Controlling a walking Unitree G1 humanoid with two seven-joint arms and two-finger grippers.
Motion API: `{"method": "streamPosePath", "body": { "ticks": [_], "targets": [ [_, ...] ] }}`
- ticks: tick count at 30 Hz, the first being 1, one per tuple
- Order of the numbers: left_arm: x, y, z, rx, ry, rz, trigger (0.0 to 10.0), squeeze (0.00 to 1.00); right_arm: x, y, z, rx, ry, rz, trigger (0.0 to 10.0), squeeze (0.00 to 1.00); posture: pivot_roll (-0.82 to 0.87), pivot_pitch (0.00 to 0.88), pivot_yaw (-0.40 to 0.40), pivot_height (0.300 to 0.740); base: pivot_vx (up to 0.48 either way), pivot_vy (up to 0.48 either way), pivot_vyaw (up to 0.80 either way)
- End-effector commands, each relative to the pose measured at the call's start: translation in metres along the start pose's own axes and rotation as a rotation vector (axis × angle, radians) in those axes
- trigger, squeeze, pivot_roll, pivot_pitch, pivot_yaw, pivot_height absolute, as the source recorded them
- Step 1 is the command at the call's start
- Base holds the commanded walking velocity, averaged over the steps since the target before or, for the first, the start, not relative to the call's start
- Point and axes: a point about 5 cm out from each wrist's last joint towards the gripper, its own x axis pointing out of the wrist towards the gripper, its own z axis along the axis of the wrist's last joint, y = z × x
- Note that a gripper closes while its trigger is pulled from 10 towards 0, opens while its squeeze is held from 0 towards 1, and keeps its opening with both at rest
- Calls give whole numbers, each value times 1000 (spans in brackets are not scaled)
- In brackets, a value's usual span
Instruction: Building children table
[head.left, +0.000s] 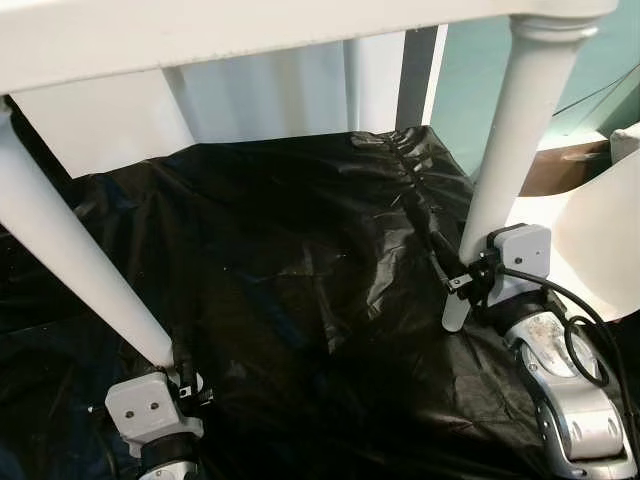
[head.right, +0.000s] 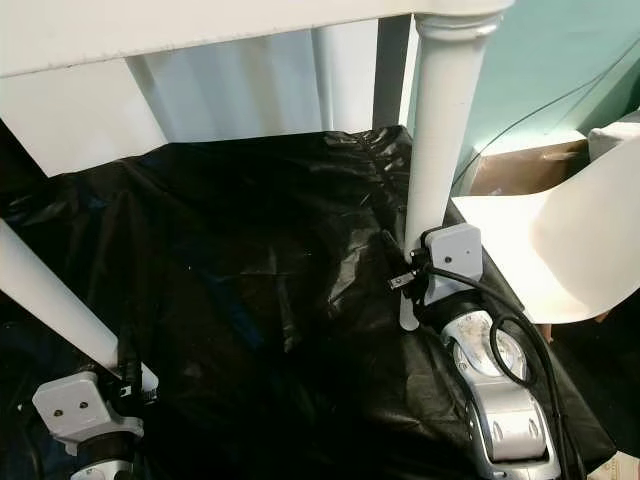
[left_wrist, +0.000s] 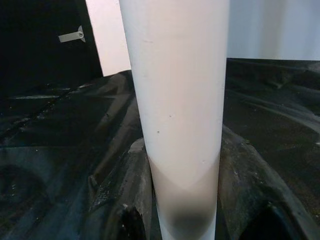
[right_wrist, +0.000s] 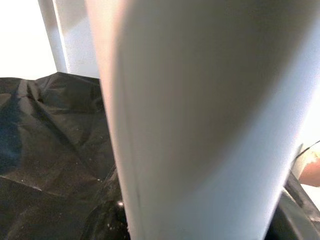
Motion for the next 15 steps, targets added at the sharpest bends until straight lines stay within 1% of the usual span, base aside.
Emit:
{"method": "streamPosePath", "body": {
  "ticks": [1, 10, 12, 13, 14, 15],
  "targets": [
    [-1, 0, 19, 60, -125, -89, 0, 0, -5, -3, -9, -143, 56, 15, 10000, 0, -62, 0, 75, 740, 0, 0, 0],
    [-4, 2, 19, 61, -124, -80, 0, 0, -5, -4, -7, -141, 47, 4, 10000, 0, -56, 0, 73, 740, 0, 0, 0],
    [-4, 1, 17, 59, -109, -97, 0, 0, -5, -4, -9, -137, 57, 3, 10000, 0, -54, 0, 72, 740, 0, 0, 0],
    [-3, -3, 15, 61, -96, -131, 0, 0, -5, -3, -12, -138, 72, 3, 10000, 0, -51, 0, 69, 740, 0, 0, 0],
    [-3, -3, 15, 61, -96, -131, 0, 0, -5, -3, -12, -138, 72, 3, 10000, 0, -51, 0, 69, 740, 0, 0, 0],
    [-2, -6, 13, 64, -87, -155, 0, 0, -5, -3, -14, -139, 82, 3, 10000, 0, -49, 0, 69, 740, 0, 0, 0]
  ]
}}
